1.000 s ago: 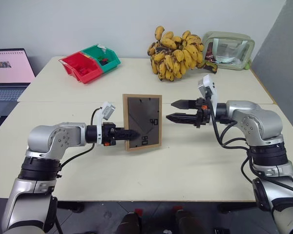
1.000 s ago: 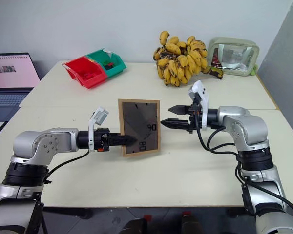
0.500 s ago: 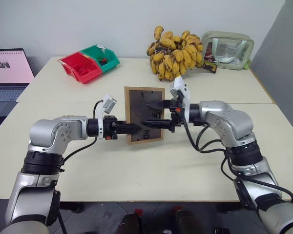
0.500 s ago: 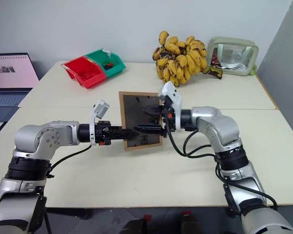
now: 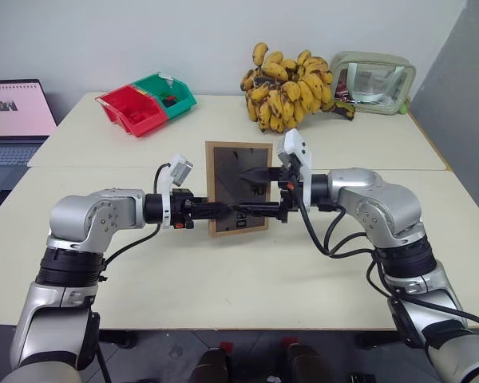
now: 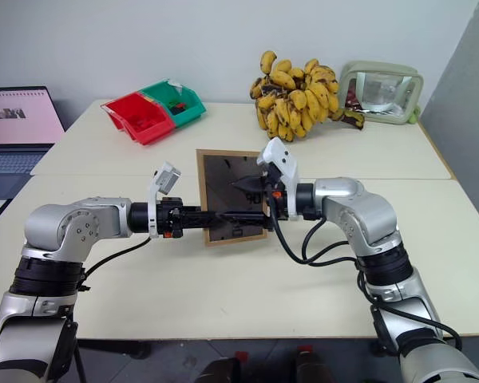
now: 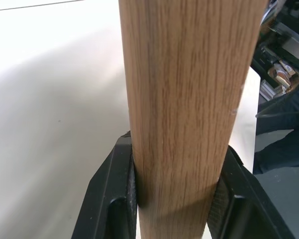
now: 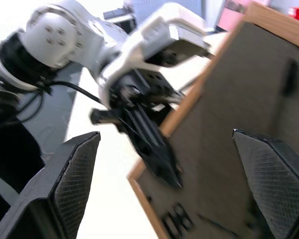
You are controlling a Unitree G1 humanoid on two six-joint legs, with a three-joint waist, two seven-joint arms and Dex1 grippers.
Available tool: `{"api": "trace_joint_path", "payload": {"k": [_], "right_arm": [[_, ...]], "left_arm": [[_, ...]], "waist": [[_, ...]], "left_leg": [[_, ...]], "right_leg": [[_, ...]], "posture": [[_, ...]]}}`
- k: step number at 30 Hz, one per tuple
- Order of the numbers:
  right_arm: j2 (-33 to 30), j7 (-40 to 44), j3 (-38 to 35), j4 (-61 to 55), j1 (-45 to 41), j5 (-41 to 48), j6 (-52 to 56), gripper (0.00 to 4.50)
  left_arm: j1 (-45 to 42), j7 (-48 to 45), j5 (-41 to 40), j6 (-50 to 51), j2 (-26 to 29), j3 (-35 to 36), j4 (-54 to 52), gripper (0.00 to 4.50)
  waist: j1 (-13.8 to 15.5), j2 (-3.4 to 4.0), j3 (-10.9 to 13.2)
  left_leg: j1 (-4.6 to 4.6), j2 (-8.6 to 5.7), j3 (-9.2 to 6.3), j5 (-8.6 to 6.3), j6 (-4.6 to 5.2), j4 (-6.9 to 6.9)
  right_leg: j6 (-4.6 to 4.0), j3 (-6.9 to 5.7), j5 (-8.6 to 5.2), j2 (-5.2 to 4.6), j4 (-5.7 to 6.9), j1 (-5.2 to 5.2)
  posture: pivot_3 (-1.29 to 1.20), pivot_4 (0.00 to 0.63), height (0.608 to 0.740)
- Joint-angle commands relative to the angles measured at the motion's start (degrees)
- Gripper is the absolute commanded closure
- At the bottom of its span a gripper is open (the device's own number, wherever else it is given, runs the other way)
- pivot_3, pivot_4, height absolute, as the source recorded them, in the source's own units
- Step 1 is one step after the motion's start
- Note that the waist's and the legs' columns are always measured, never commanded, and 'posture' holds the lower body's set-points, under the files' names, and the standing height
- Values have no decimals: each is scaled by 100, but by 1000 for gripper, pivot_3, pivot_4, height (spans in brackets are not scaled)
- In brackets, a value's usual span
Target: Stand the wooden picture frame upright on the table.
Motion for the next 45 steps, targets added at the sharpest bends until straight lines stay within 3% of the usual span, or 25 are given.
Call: {"api": "trace_joint_path", "payload": {"k": [1,12,23,28,33,36,38,45], "right_arm": [[-56,-164,-88,93,-120,-157,-204,12],[332,-212,13,-286,-30,120,-57,12],[-615,616,-285,-894,367,1022,535,12],[-902,491,-362,-695,445,768,315,12],[-1867,861,-443,-353,755,138,-540,12],[-2285,1109,-250,-78,988,-496,-1580,12],[-2277,947,-133,361,1090,-1163,-2907,12],[-1873,-1444,-162,2635,730,-3841,-9290,12]], "left_arm": [[-79,-94,-116,-87,-5,172,-220,3206],[-122,-135,-30,-114,-53,145,-190,3206],[8,-154,-8,-53,-39,189,-274,3206],[-1,-104,-35,-6,-84,187,-281,3206],[91,-151,-339,427,-18,315,-411,3206],[51,-187,-551,797,31,448,-328,3206],[-123,-118,-779,1261,3,629,-86,3206],[-843,464,-1750,3011,-292,1083,937,3206]], "waist": [[-3,0,0],[-2,0,0],[7,0,0],[-5,0,0],[40,0,0],[35,0,0],[31,-1,0],[-23,-1,1]], "left_leg": [[0,0,0,0,0,0],[0,1,0,0,0,0],[-1,0,-1,0,1,3],[0,2,-1,0,1,3],[-3,-9,1,-1,2,7],[-3,-8,3,-1,3,7],[-4,-6,3,-1,3,8],[2,-4,10,0,1,17]], "right_leg": [[0,0,0,0,0,0],[0,0,0,1,2,-1],[0,-1,0,1,1,2],[0,-1,0,1,2,2],[3,-2,-1,6,-2,3],[4,0,-2,10,-1,3],[4,-1,-2,14,-2,3],[6,5,-1,30,10,4]], "posture": [[0,150,740],[0,150,740],[0,150,740],[0,150,740],[0,150,740],[0,150,740],[0,150,740],[0,150,740]]}}
